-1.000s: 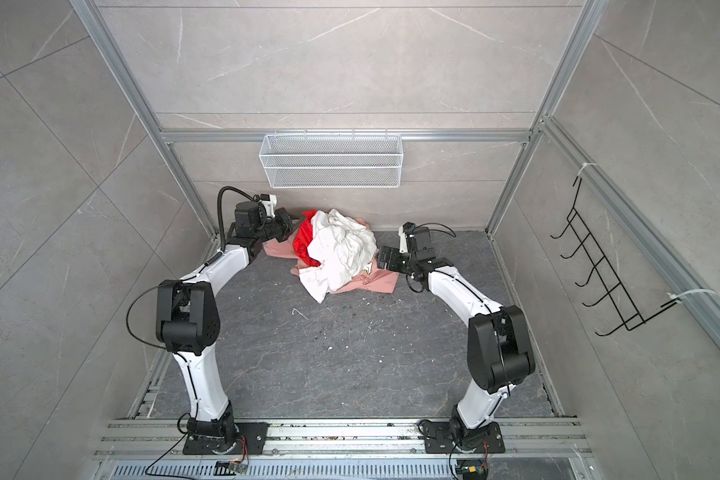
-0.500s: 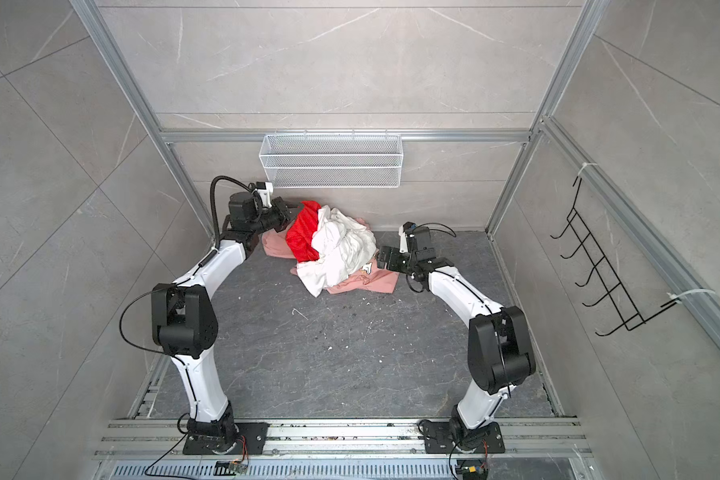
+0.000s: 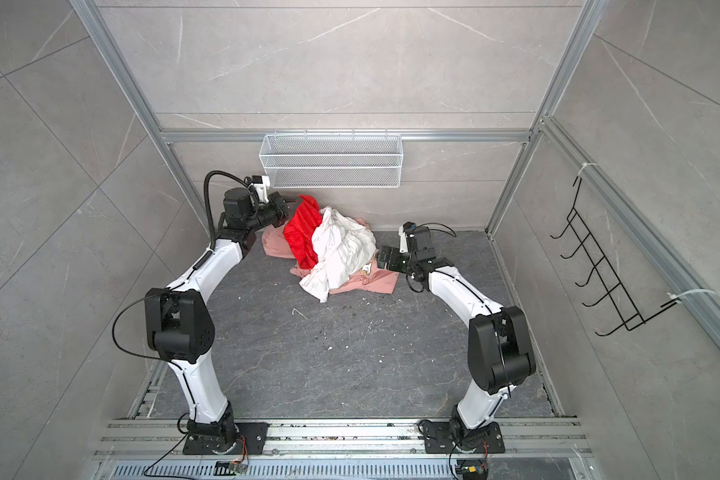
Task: Pick out a specific cloth from the pile
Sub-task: 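Lift the red cloth upward out of the pile with the left gripper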
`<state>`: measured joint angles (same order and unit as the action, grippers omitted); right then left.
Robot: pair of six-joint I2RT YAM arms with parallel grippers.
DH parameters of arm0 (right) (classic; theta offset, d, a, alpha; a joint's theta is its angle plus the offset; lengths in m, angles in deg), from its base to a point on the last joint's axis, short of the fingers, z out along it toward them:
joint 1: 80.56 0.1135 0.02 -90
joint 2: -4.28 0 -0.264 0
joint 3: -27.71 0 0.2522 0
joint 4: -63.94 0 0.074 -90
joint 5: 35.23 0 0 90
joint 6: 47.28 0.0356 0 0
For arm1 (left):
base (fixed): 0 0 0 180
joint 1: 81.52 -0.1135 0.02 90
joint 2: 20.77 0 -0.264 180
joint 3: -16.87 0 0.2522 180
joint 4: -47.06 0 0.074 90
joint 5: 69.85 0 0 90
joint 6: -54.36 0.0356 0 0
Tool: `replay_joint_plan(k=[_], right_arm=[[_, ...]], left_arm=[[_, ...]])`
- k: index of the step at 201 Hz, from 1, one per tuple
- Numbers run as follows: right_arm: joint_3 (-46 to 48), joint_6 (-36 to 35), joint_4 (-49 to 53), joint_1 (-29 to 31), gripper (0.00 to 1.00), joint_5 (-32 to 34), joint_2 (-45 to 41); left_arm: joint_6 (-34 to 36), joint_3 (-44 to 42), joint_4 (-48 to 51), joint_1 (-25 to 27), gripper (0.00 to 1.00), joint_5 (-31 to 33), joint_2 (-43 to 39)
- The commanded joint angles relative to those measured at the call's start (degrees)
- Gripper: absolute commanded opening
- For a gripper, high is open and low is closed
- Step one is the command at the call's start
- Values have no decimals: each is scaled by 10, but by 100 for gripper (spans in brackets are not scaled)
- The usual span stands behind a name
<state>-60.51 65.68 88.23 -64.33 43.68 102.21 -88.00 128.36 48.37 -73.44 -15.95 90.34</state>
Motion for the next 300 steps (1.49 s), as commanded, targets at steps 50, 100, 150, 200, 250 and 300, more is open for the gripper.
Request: replay_joint_plan(k=[50, 100, 150, 200, 250, 300], right_arm=[[12, 7, -1, 4, 97, 8, -24], [22, 9, -4, 4, 97, 8, -30], [24, 13, -7, 4, 97, 11, -35], [21, 17, -9, 4, 97, 9, -38], [18, 19, -10, 4, 97, 10, -41], [24, 19, -14, 4, 97, 9, -49]], left_arm=[[-12, 46, -80, 3, 0, 4, -56], [2, 54, -64, 7, 0, 26, -69], [4, 56, -69, 7, 0, 23, -82], [13, 69, -61, 6, 0, 24, -97], [33, 101, -37, 6, 0, 39, -105], [19, 111, -42, 6, 0, 37, -110]])
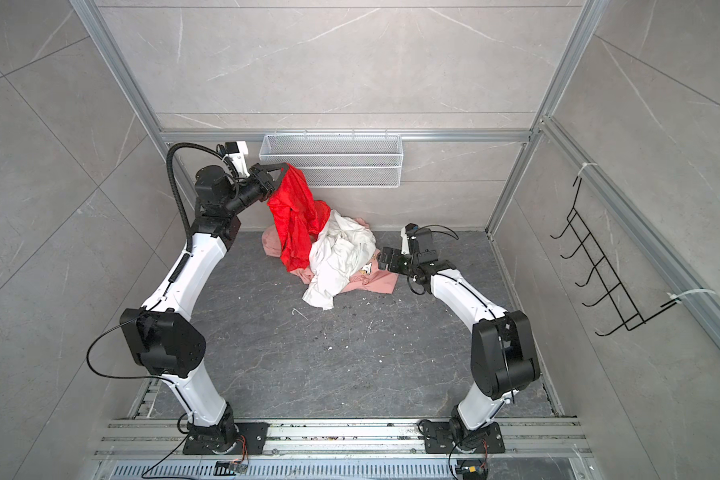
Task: Pick out a specific cloth from the pile
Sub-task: 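Lift the red cloth upward out of the pile with the left gripper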
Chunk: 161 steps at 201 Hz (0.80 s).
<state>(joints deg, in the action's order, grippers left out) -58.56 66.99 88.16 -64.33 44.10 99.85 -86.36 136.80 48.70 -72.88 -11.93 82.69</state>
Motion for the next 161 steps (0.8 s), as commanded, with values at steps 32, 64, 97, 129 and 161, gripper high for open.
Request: replay_joint_plan(k=[32, 64, 97, 129, 161], right_arm=[[11, 5, -16, 4, 97, -4, -35], [27, -4, -47, 5, 97, -38, -55], [27, -15, -62, 11, 98, -65, -63], [15, -28, -75, 22, 98, -88, -65], [12, -41, -85, 34, 97, -104, -79]], left_arm=[[-13, 27, -55, 0, 0, -16, -38], [-15, 27, -57, 0, 0, -22, -49], [-16, 26, -58, 0, 0, -26, -59], [-9, 30, -54, 0, 0, -26, -75], [-2, 15, -72, 1, 0, -23, -101]])
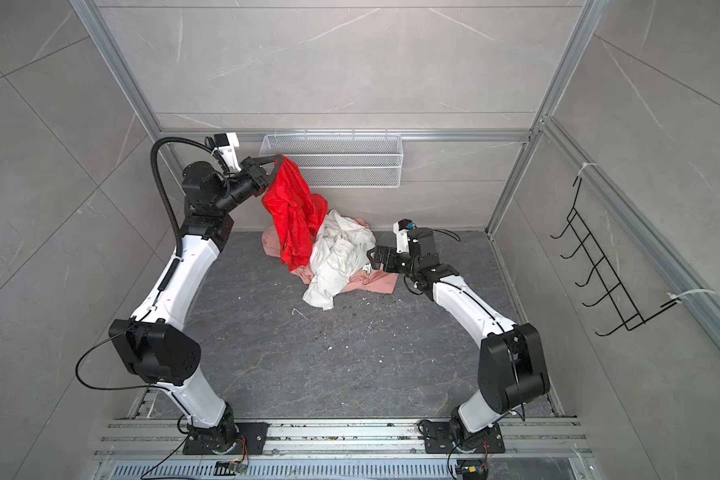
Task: Pick out a specific cloth from the pile
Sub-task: 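Lift the red cloth upward out of the pile with the left gripper, then hold the red cloth up with the left gripper while the right gripper grasps it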
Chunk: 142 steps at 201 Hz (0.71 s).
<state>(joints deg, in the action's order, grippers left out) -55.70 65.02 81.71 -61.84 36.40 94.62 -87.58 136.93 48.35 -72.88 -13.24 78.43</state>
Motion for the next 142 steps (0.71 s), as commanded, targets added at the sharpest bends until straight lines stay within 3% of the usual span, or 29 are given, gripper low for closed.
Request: replay_joint_plan(k=[1, 105, 142], right_arm=[[-17, -22, -21, 10, 97, -28, -27], [1, -17, -79, 33, 97, -138, -74], [-41, -23, -13, 45, 96, -137, -75]], left_arm=[[9, 13, -70, 1, 0, -10, -60], [-34, -62, -125, 1, 0, -69, -111], [-12, -122, -118, 1, 0, -60, -155]])
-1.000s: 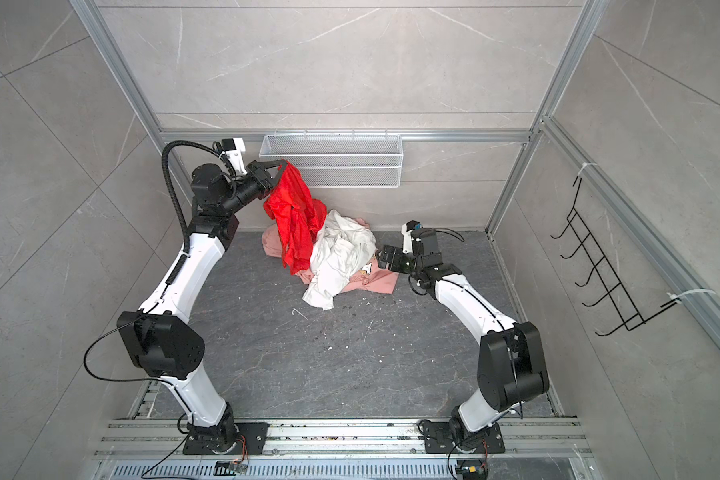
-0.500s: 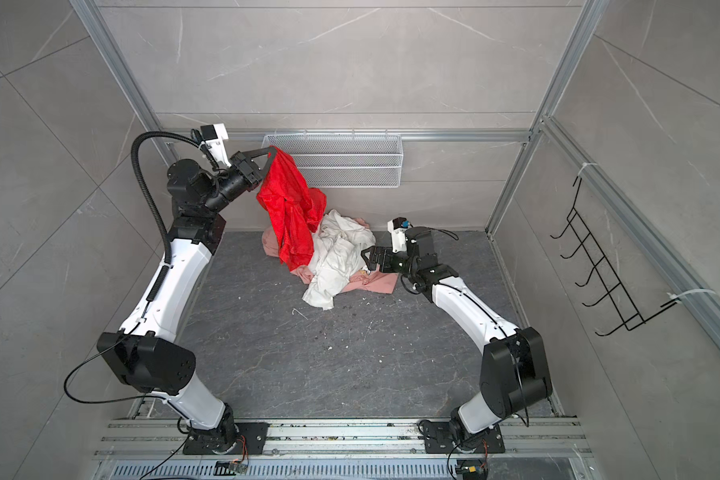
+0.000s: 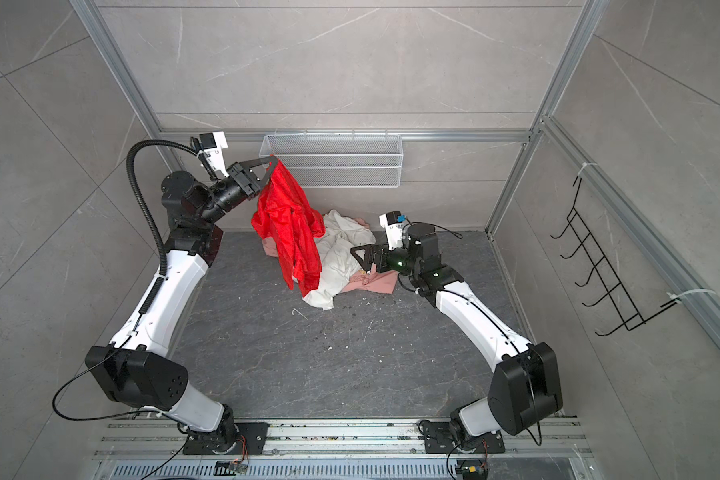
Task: Pick out a specific cloth from the pile
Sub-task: 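Hold the red cloth up with the left gripper while the right gripper grasps it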
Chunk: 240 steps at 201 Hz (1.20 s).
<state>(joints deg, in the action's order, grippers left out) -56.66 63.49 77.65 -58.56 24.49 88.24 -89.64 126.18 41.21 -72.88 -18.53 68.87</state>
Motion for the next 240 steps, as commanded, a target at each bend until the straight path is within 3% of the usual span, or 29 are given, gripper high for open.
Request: replay_joint_plan(k=[1, 48, 153, 197, 240], right_arm=[[-31, -9, 29, 12, 96, -18, -12], [-45, -32, 62, 38, 96, -5, -23], [-69, -98, -19, 137, 100, 47, -8], [-138, -106, 21, 139, 100, 43, 50], [-146, -90, -10, 141, 100, 41, 69]], left_arm=[[9, -15, -46, 1, 0, -7, -60], [19, -49, -39, 2, 0, -23, -88], [34, -110, -38, 37, 0, -26, -120], [46, -118, -34, 53, 0, -19, -124], [53, -118, -29, 63, 0, -13, -124]])
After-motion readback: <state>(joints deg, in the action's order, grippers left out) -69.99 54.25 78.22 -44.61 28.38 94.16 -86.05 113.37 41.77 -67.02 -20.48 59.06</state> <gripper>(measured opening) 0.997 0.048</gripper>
